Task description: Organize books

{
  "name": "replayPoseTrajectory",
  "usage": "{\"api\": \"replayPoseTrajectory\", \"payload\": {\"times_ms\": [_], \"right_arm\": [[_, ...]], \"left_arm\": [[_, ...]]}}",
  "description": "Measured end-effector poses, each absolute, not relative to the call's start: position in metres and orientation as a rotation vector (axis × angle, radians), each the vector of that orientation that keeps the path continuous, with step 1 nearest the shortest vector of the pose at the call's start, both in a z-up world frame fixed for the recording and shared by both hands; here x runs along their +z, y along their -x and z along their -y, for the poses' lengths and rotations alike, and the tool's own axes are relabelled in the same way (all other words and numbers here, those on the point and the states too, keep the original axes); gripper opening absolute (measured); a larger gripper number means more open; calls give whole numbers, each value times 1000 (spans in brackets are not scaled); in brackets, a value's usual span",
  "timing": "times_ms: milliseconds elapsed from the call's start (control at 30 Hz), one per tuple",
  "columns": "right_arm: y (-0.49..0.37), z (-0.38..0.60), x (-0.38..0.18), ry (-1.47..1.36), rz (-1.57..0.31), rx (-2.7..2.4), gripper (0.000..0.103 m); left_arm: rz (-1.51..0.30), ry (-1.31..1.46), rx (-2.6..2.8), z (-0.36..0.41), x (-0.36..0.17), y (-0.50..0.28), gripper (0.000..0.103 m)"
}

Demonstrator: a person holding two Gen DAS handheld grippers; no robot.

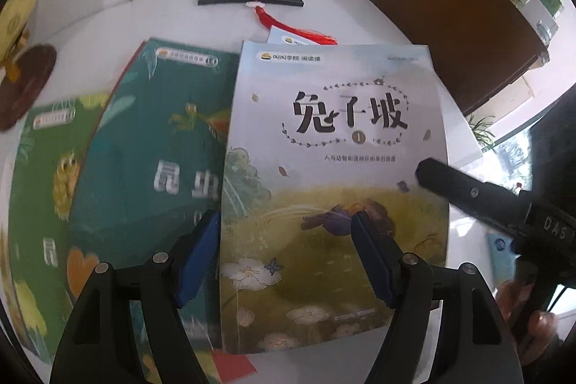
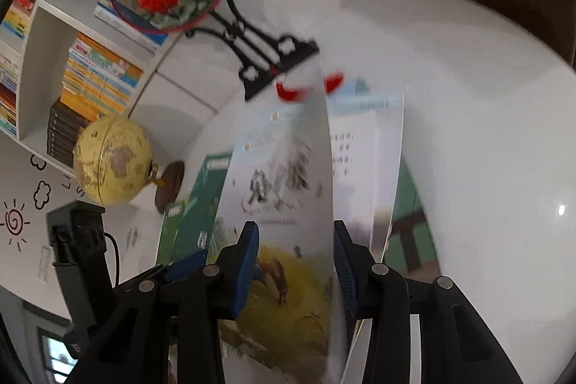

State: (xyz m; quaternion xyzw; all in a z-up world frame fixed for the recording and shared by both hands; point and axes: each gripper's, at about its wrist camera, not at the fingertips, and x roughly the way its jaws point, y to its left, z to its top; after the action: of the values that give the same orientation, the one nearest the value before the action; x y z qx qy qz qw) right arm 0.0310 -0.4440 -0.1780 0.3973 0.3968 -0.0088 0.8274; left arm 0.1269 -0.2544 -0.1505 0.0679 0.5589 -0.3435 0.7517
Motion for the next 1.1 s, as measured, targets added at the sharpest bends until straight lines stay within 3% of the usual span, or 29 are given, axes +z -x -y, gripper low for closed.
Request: {"api": "replayPoseTrajectory", "payload": {"times_ms": [200,333,633,967,1033,1100], "right_arm": [[-10,418,-194,-920,-896,70,41],[-1,399,-197,-833,-938,74,40],[-19,377,-191,-601,-958,84,40],[-17,393,-198,-717,-918,146,40],[-17,393,-198,-718,-919,157,40],[-17,393,-196,-698,-925,161,40]], "left_arm": [[-1282,-78,-819,237,-151,-106,71],[-1276,-74,-822,234,-152,-100,71],[-1275,266,-956,217,-134,-115,71],[-1326,194,-952,254,-161,-111,71],[-1324,200,-940,256,-160,-114,64],[-1332,164,-892,257,-161,-120,35]]}}
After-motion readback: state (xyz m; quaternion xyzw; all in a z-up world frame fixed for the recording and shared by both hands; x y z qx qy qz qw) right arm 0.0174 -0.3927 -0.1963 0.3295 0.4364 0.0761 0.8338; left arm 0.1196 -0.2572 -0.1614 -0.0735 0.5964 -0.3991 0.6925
